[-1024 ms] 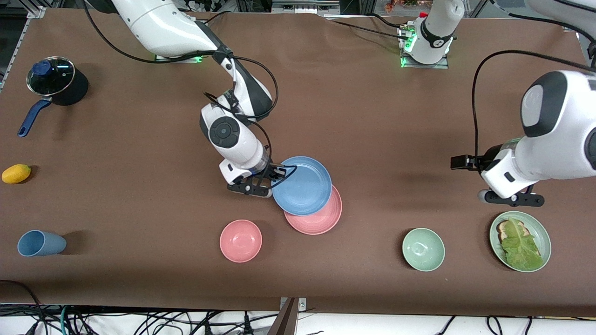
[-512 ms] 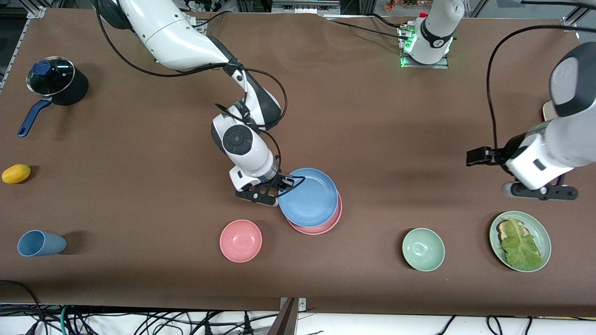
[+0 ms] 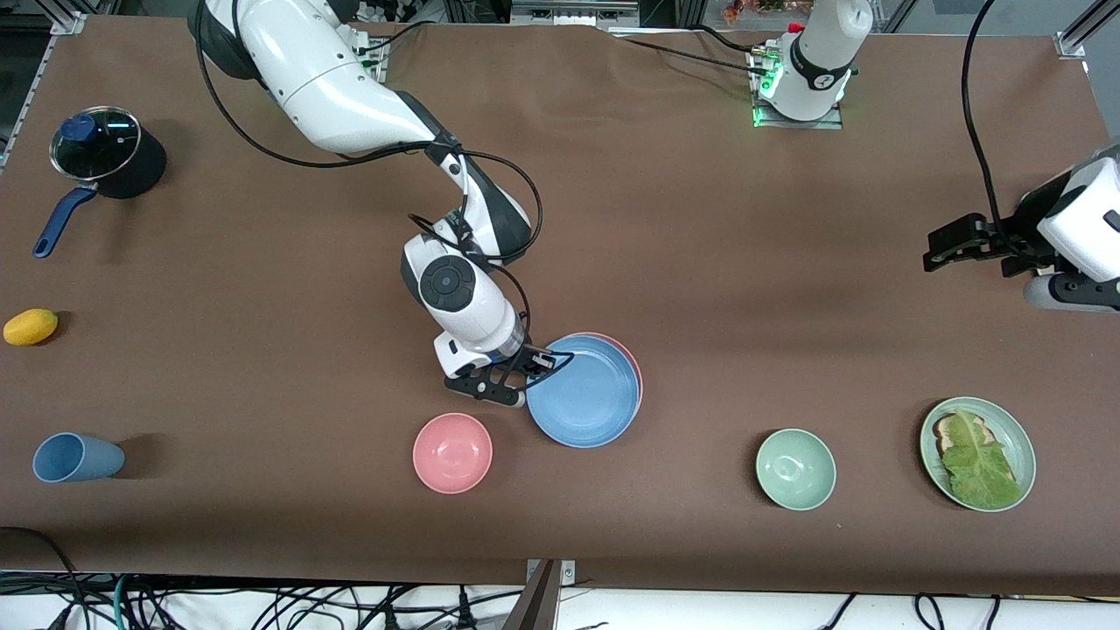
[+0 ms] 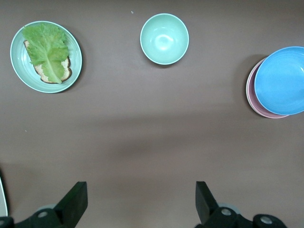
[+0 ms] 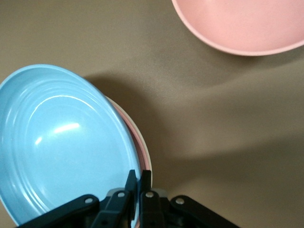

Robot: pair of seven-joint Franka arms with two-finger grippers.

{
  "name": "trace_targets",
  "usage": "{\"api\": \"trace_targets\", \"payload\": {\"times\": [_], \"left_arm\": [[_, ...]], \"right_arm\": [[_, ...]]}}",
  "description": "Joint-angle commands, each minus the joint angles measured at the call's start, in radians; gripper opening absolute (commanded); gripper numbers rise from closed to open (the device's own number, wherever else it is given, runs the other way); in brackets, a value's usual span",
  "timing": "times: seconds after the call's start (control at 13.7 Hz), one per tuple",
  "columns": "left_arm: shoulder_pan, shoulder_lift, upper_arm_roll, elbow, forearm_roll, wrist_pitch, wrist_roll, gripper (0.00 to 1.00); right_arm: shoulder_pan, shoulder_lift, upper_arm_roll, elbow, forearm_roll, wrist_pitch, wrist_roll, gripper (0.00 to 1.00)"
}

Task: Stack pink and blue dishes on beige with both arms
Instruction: 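Open the right gripper to release the blue plate on the stack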

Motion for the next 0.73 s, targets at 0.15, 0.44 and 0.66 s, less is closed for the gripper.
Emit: {"api": "trace_targets", "payload": {"times": [0.15,0.44,0.66], "left_arm": [[-0.006,-0.053,-0.001,-0.051,0.014,0.013,0.013,1.0],[0.014,-0.073,0.0,-0.059,0.003,0.012,0.013,1.0],[0.012,-0.093,0.0,-0.057,0.002,0.01,0.015,1.0]], "right_arm": [[0.008,0.008,0.0,0.038,-0.018,-0.071,0.053,0.4],[0.002,-0.032,-0.008,0.043,-0.037,-0.207,0.043,0.56],[-0.025,-0.107,-0.02,0.041,-0.083,-0.302,-0.017,1.0]]}}
